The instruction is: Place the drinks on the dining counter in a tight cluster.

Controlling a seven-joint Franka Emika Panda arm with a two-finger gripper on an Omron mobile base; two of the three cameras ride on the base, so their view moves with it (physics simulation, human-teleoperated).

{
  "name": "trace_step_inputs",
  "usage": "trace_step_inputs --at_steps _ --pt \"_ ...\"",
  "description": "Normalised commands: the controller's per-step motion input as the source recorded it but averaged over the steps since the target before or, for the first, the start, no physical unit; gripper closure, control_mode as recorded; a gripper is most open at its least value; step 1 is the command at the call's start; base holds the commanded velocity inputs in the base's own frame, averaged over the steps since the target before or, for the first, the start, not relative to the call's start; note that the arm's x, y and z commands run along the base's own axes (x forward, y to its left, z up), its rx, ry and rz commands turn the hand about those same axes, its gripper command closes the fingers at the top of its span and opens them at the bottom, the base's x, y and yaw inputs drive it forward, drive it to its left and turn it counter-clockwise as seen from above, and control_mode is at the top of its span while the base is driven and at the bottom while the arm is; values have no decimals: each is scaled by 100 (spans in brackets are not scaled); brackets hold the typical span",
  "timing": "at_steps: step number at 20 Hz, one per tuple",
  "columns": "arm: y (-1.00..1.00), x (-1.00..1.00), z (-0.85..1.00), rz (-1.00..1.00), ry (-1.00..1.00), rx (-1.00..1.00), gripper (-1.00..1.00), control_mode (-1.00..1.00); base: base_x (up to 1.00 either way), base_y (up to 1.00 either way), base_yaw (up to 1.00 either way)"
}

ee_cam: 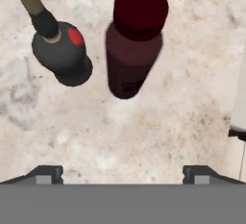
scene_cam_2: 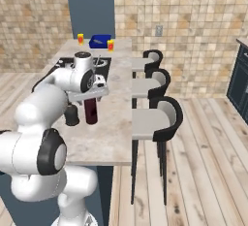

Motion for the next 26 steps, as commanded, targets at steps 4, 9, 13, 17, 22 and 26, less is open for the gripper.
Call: trace_step_inputs --at_steps 4,9,13,17,22,26 --pt "-47 -82 0 -14 -2 6 -100 -100 0 0 0" --pt "-9 -70 3 -17 3 0 -100 -100 0 0 0" --pt "-15 -70 47 -23 19 0 -100 -100 0 0 0" --pt "-13 -84 54 -22 21 0 -100 -100 0 0 0" --pt "0 -99 39 -13 1 0 -100 -100 0 0 0" --pt "1 -75 11 -1 -13 0 -100 -100 0 0 0"
